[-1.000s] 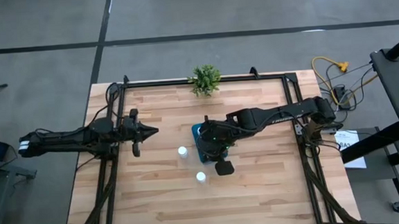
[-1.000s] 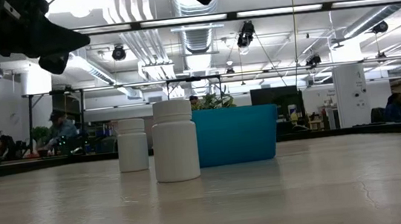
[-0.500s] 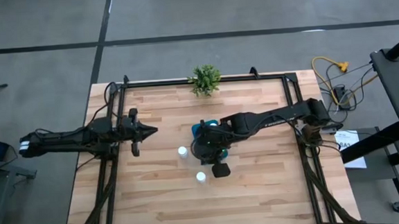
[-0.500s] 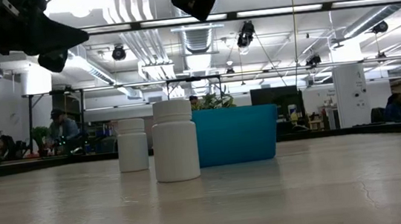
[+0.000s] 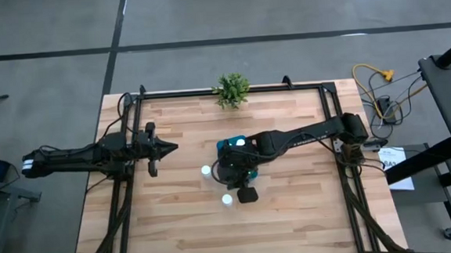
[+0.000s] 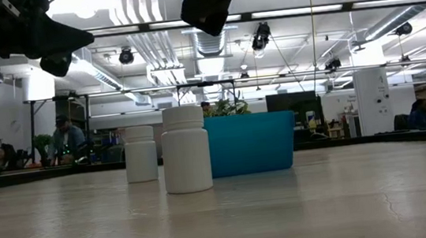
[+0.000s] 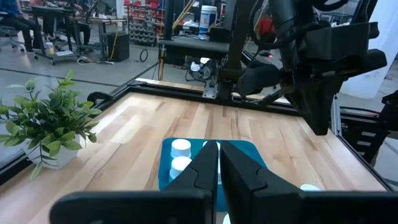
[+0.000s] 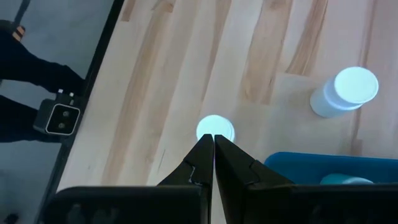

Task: Pick and place pill bottles into a basket
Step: Put the bottom white medicine bottle into the blue bin

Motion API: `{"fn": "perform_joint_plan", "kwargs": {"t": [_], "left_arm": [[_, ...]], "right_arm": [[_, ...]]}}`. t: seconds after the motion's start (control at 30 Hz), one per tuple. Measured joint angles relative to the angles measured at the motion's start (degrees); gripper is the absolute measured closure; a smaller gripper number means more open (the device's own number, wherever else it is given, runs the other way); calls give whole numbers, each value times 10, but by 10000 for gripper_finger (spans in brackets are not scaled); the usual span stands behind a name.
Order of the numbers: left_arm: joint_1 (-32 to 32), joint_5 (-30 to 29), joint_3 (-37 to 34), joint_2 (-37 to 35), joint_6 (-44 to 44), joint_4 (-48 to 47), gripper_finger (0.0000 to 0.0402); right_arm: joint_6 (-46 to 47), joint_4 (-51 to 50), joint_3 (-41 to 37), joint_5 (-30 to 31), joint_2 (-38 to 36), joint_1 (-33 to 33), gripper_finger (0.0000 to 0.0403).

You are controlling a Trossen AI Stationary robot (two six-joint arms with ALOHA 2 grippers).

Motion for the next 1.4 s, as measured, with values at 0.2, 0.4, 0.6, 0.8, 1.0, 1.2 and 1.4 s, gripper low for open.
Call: {"fn": "perform_joint_plan", "kwargs": {"t": [0.2,0.4,0.6,0.8,1.0,1.2,1.4], "left_arm": [[0,0,0,0,0,0,402],[0,0,0,1,0,0,402],[0,0,0,1,0,0,402],[0,0,0,1,0,0,402],[0,-6,0,1,0,0,402],[0,-6,0,1,0,0,402],[0,-9,0,1,0,0,402]], "right_arm": [[0,1,0,0,0,0,394],[-2,2,0,-2,0,0,394],[-2,7,-6,-2,0,0,394],[5,12,-22,-2,0,0,394],[18,46,-44,-15,0,0,394],[20,68,-54,-19,-1,1,394],[46,132,-88,-34,-1,1,394]]}}
